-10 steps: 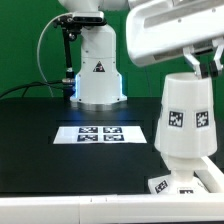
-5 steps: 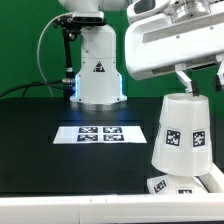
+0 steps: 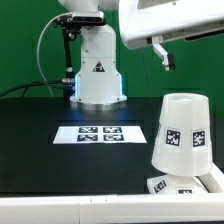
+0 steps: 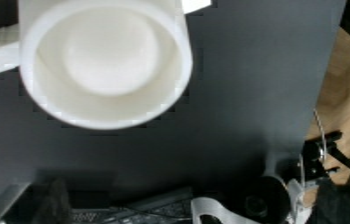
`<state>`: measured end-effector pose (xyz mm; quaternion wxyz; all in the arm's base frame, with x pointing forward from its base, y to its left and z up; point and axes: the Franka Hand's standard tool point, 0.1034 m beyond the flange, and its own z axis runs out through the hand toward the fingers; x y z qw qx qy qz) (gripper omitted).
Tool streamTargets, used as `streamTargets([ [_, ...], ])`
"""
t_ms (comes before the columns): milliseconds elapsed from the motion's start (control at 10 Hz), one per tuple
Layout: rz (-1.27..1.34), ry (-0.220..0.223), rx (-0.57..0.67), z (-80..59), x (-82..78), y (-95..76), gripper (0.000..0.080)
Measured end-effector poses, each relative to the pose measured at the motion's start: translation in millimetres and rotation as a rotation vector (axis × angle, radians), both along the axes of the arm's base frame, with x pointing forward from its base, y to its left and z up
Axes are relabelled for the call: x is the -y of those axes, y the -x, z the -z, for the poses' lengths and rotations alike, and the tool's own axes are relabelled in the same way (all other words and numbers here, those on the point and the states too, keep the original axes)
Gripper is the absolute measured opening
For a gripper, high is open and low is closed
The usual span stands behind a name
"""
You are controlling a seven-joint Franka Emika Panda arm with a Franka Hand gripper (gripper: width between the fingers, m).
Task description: Assemble lamp
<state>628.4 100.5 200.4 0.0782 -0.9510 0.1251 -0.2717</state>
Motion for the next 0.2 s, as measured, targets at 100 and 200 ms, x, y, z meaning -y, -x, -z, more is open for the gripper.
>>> streamTargets([
  [100, 0.000, 0.000, -0.001, 0.4, 0.0, 0.0, 0.0697],
  [200, -0.001, 0.001, -0.001, 0.5, 0.0, 0.0, 0.0697],
])
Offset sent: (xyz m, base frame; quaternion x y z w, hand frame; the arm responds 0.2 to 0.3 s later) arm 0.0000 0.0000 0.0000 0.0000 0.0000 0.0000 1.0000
